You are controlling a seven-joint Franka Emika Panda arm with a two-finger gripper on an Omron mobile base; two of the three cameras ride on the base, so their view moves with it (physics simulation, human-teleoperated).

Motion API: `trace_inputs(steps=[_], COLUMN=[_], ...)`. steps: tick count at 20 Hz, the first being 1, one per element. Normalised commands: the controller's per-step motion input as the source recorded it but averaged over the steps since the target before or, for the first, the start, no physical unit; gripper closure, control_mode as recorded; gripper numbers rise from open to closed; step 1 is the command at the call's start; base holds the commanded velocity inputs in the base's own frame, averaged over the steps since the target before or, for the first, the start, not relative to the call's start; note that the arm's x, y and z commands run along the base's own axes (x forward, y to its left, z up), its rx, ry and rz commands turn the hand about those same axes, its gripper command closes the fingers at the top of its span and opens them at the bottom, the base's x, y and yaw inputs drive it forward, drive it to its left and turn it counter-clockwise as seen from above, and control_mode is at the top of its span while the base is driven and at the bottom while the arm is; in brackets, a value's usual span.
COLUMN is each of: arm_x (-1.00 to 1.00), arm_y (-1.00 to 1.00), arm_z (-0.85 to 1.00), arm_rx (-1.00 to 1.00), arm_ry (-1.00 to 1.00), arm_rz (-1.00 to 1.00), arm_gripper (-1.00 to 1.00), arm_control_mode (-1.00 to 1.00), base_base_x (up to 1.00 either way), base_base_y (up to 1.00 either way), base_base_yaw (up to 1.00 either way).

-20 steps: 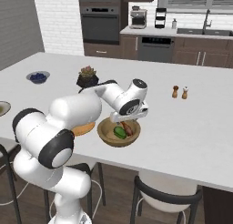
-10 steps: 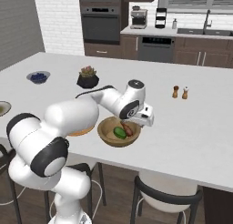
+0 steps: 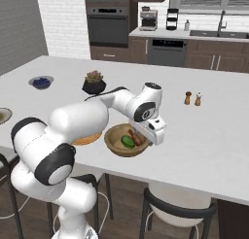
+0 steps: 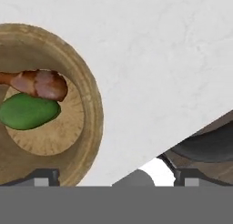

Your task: Pick the chicken drumstick and avocado from their plates and place them in the bowl. Then put the bowl in the fridge.

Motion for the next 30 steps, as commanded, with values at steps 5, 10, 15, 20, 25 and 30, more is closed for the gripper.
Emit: trace_inputs(steps=[5, 10, 15, 20, 25, 30], arm_x=[0.01, 0.0, 0.05, 0.23, 0.1, 0.02], arm_y=[0.02, 0.0, 0.05, 0.2, 0.17, 0.2], arm_z=[-0.51, -0.45, -0.28, -0.2, -0.33, -0.38], arm_rx=[0.05, 0.06, 0.13, 0.01, 0.0, 0.0], arm_ry=[0.13, -0.05, -0.08, 0.02, 0.0, 0.0], arm_rz=[-0.03, 0.0, -0.01, 0.0, 0.0, 0.0], arm_gripper=[-1.0, -1.0, -1.0, -1.0, -1.0, 1.0], arm_control_mode=[-1.0, -1.0, -1.0, -1.0, -1.0, -1.0], base_base_x=[0.0, 0.0, 0.0, 0.0, 0.0, 0.0], base_base_y=[0.0, 0.0, 0.0, 0.0, 0.0, 0.0], base_base_yaw=[0.0, 0.0, 0.0, 0.0, 0.0, 0.0])
